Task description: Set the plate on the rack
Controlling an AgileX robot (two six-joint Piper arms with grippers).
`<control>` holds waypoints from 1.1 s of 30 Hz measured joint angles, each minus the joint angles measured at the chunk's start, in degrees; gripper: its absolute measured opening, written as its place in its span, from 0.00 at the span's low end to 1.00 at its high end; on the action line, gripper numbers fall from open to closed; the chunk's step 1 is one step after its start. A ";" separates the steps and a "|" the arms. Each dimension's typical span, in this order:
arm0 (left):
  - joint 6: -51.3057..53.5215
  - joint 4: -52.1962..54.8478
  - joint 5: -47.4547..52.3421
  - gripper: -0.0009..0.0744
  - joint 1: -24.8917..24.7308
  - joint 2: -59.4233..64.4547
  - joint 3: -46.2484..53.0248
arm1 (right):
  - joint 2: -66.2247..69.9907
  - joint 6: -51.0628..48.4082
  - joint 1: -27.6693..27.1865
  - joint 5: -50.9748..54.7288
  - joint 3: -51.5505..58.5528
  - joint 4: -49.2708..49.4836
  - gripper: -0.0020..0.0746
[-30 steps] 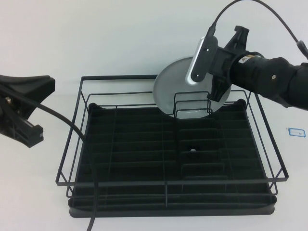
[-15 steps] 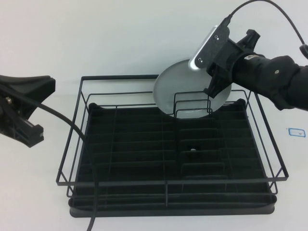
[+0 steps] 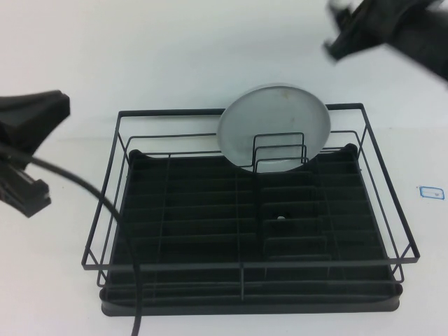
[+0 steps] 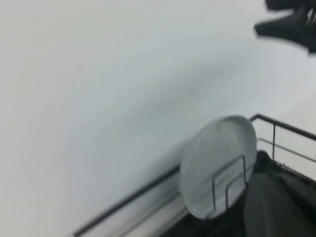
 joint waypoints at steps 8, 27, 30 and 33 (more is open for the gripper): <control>0.30 1.60 -0.43 0.01 0.00 -7.15 0.00 | -12.42 -5.00 0.00 -0.18 1.13 14.07 0.65; -3.78 10.90 -12.34 0.01 0.00 -26.46 16.71 | -54.01 -17.54 0.00 10.76 45.39 31.31 0.05; -3.81 10.81 -13.15 0.01 0.00 -26.67 19.76 | -57.42 -17.14 0.00 11.06 50.39 31.31 0.05; -3.81 10.98 -13.15 0.01 0.00 -26.67 21.50 | -60.56 -17.34 0.00 11.06 53.74 31.31 0.05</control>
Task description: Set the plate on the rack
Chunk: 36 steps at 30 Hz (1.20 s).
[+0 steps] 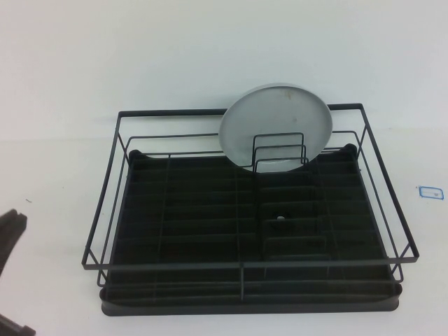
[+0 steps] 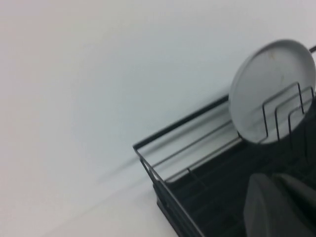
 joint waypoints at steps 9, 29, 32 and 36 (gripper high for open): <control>0.00 3.07 -0.40 0.01 0.00 0.00 2.86 | -8.42 -4.04 0.00 3.27 6.28 0.00 0.05; 0.00 3.28 5.91 0.01 0.00 0.00 2.86 | -13.59 -5.31 0.00 1.72 9.68 0.00 0.05; 0.00 1.50 7.25 0.01 0.00 0.00 2.86 | -13.59 -5.31 0.00 1.72 9.68 0.00 0.05; 0.00 -0.08 7.25 0.01 0.00 0.00 2.86 | -13.59 -5.31 0.00 1.72 9.68 0.00 0.05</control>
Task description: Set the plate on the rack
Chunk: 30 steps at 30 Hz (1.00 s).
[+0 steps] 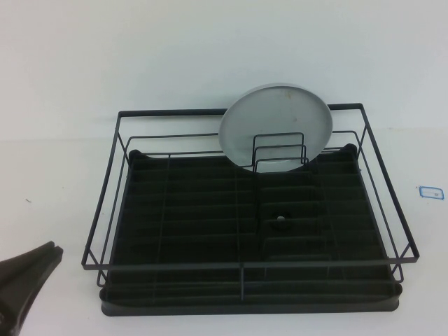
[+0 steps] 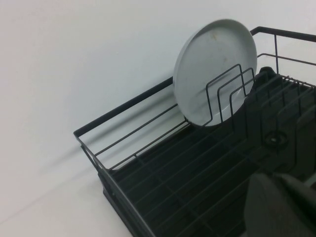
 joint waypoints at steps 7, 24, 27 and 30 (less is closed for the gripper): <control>0.00 -1.39 0.09 0.01 0.00 0.00 0.00 | 0.00 0.10 0.00 0.00 0.00 0.00 0.05; 21.01 -24.70 -16.60 0.01 -16.24 -0.14 0.00 | 0.00 0.20 0.00 0.00 0.00 0.00 0.05; 23.48 -24.70 -16.36 0.01 -17.05 -1.05 0.00 | 0.00 0.20 0.00 0.00 0.00 0.00 0.05; 23.87 -24.85 -17.79 0.01 -17.05 -1.66 0.00 | 0.00 0.20 0.00 0.00 0.00 0.00 0.05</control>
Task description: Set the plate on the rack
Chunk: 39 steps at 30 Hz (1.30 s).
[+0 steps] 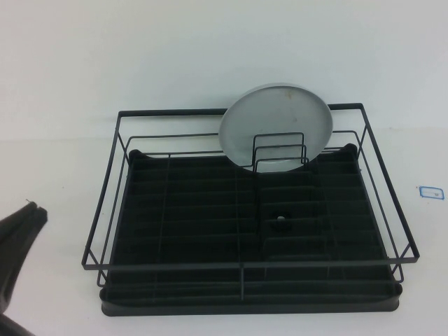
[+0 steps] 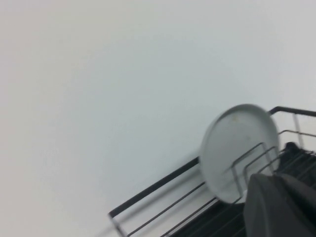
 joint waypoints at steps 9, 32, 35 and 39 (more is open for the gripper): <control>-26.59 21.02 -3.98 0.01 0.00 -0.37 0.00 | 0.00 0.00 0.00 0.00 0.00 0.00 0.05; -95.06 84.65 -0.26 0.01 5.03 -25.26 20.53 | 0.00 0.00 0.00 0.00 0.00 0.00 0.05; -100.12 86.52 1.30 0.01 5.03 -25.26 20.43 | 0.00 0.00 0.00 0.00 0.00 0.00 0.05; -102.68 89.76 4.46 0.01 5.03 -25.26 20.52 | 0.00 0.00 0.00 0.00 0.00 0.00 0.05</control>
